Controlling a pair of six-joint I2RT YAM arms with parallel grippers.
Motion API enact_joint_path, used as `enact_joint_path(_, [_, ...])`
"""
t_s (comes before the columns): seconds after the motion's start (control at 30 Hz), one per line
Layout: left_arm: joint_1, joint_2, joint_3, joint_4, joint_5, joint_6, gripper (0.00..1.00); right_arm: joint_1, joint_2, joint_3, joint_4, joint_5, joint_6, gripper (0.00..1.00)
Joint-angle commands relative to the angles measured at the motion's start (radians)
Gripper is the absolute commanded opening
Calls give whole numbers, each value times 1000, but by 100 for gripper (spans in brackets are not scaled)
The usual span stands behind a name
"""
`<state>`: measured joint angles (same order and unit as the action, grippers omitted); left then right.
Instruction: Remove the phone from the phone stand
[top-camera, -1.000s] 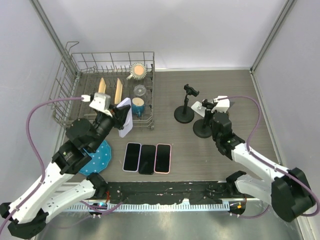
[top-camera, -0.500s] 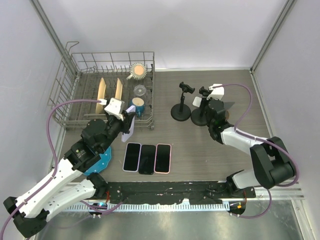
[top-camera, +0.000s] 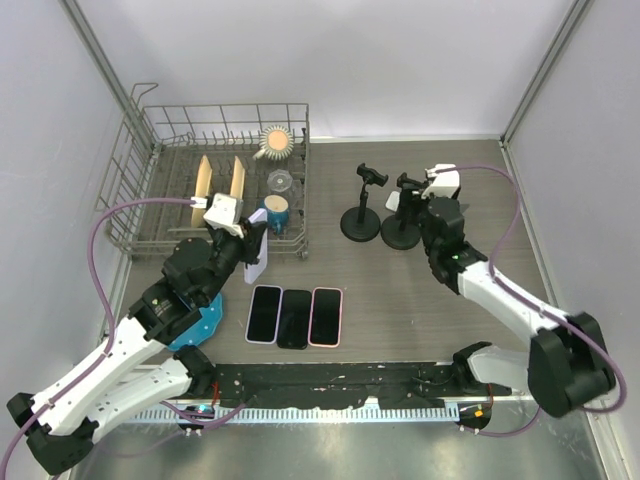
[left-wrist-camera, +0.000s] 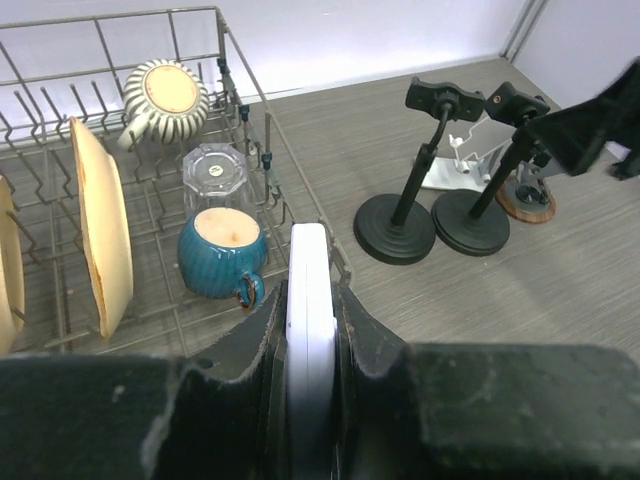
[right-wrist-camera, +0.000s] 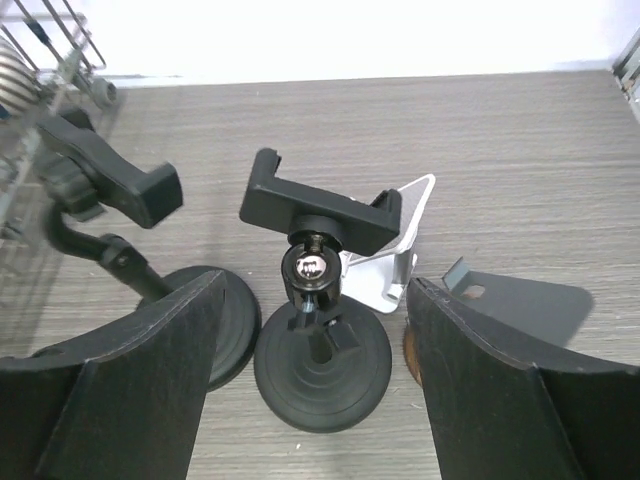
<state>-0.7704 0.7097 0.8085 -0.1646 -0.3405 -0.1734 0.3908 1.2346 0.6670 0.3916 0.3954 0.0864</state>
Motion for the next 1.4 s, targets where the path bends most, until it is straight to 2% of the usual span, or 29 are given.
enact_joint_path(0.0, [2,0,23,86,-97,-86,0,17,-161,65,-186,-23,39,80])
enact_joint_path(0.17, [3,26,34,51,-230,-201,0,101,-286,94,-332,-87,73,80])
enact_joint_path(0.3, [2,45,58,2,-287,-345,0,327,-278,109,-338,21,46,80])
enact_joint_path(0.33, [3,51,66,-10,-290,-395,0,426,-267,111,-315,45,41,80])
enact_joint_path(0.5, [3,88,92,-50,-313,-486,0,661,-134,141,-197,109,-3,80])
enact_joint_path(0.67, [3,86,92,-58,-316,-528,0,908,23,183,5,223,-195,80])
enact_joint_path(0.8, [3,76,90,-59,-341,-532,0,990,132,221,137,266,-298,80])
enact_joint_path(1.07, [3,59,87,-62,-348,-546,0,1043,342,331,260,310,-450,80])
enact_joint_path(1.2, [2,56,86,-64,-345,-561,0,1050,437,371,398,426,-542,79])
enact_joint_path(1.37, [2,56,84,-67,-342,-569,0,1060,546,393,634,563,-721,71])
